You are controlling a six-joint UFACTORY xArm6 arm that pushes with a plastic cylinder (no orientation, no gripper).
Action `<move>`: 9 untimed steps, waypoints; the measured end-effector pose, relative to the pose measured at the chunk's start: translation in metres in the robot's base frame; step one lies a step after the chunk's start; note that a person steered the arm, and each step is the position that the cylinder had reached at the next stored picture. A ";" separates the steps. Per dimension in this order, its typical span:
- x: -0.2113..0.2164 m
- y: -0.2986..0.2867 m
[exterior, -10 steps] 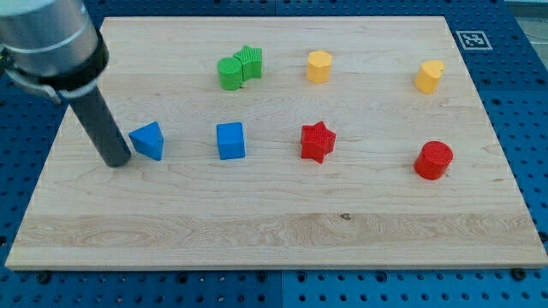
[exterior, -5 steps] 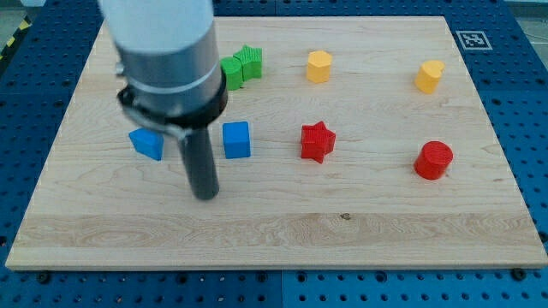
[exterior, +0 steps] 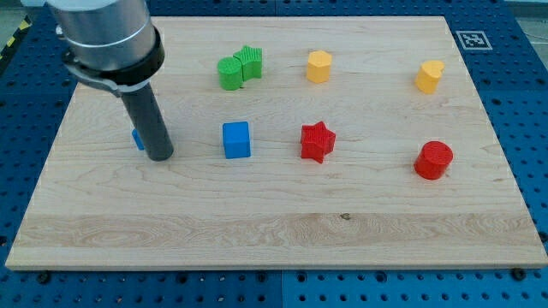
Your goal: Place the blue triangle to the top of the blue cube
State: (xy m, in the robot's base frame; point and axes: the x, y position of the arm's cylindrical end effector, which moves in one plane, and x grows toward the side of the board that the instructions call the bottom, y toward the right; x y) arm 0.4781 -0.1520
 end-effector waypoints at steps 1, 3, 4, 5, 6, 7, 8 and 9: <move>0.009 -0.008; 0.009 -0.054; -0.018 -0.039; -0.039 -0.003; -0.044 0.047; -0.041 0.056; -0.033 0.058; -0.033 0.075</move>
